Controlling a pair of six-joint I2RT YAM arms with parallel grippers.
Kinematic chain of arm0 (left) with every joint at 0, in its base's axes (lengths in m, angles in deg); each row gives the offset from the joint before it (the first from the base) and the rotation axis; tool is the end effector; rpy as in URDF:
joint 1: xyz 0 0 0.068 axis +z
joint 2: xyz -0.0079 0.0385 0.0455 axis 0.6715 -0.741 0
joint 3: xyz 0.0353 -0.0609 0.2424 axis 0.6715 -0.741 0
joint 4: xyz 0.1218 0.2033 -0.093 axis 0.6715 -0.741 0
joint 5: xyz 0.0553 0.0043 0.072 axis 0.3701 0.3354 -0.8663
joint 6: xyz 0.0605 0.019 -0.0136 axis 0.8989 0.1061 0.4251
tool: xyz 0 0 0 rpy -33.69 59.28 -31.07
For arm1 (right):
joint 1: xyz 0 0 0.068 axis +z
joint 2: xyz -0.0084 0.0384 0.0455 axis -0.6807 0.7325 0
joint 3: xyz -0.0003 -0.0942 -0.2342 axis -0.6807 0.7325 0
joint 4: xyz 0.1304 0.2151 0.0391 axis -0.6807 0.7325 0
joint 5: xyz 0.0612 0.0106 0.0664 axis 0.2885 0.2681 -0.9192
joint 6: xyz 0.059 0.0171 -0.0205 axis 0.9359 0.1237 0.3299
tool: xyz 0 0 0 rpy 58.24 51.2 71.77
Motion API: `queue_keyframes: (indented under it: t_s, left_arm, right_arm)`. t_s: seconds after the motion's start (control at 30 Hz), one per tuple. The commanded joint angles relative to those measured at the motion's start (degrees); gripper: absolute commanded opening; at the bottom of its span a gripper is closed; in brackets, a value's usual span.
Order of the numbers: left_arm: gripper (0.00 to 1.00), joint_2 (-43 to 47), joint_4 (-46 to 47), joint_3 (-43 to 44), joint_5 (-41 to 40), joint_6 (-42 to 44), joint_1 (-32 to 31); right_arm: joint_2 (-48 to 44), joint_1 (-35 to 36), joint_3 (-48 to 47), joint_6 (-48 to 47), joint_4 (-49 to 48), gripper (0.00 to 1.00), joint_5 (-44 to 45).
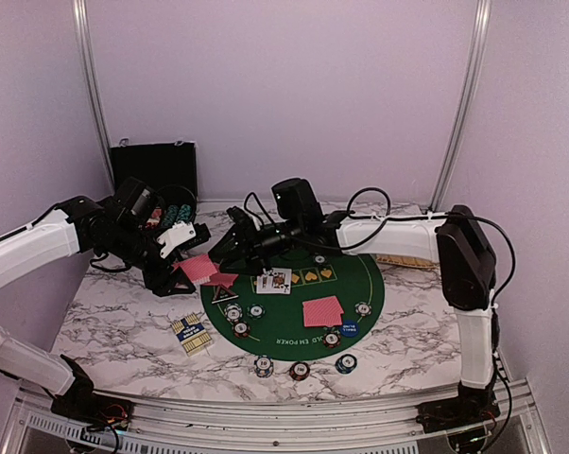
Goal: Distribute texas hold em gaming equipment
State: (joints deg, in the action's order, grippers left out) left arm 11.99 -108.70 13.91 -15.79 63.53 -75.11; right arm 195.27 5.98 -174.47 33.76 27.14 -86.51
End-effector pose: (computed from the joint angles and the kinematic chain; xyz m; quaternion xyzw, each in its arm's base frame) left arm 0.2223 -0.1605 0.2651 0.5170 0.7849 -0.1432 0.3102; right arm 0.2841 0.3871 0.2296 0.2021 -0.7642 -0.6125 0.0006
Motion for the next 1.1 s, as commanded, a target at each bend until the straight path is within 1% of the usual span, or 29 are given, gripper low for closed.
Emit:
queue_keyframes:
  t_s: [0.0,0.07,0.13,0.33,0.5,0.83,0.93,1.07]
  left_arm:
    - [0.00,1.3,1.3,1.2,0.7,-0.4,0.2]
    - [0.00,1.3,1.3,1.2,0.7,-0.4,0.2]
    - [0.00,1.3,1.3,1.3,0.8,-0.4,0.2]
    - [0.00,1.3,1.2,1.4,0.8,-0.4,0.2]
    - [0.00,1.3,1.2,1.2,1.1,-0.3,0.2]
    - [0.00,1.7,1.2,0.7,1.2,-0.1,0.3]
    - [0.00,1.8,1.2,0.7,1.1,-0.1,0.3]
    - [0.00,2.0,1.2,0.5,1.2,-0.1,0.2]
  right_arm:
    - [-2.4,0.5,0.7,0.3,-1.9,0.76,2.1]
    - [-1.3,1.1,-0.2,0.1,-1.6,0.81,2.6]
    - [0.1,2.0,-1.3,0.4,-1.6,0.81,2.6]
    - [4.8,4.4,-4.2,3.1,-3.8,0.79,1.6]
    - [7.7,5.0,-7.1,5.0,-5.6,0.79,1.3]
    - [11.5,5.8,-8.6,10.8,-12.0,0.78,0.8]
    - [12.3,5.9,-9.8,11.1,-11.6,0.76,1.0]
    - [12.9,5.8,-11.1,9.9,-8.6,0.73,1.9]
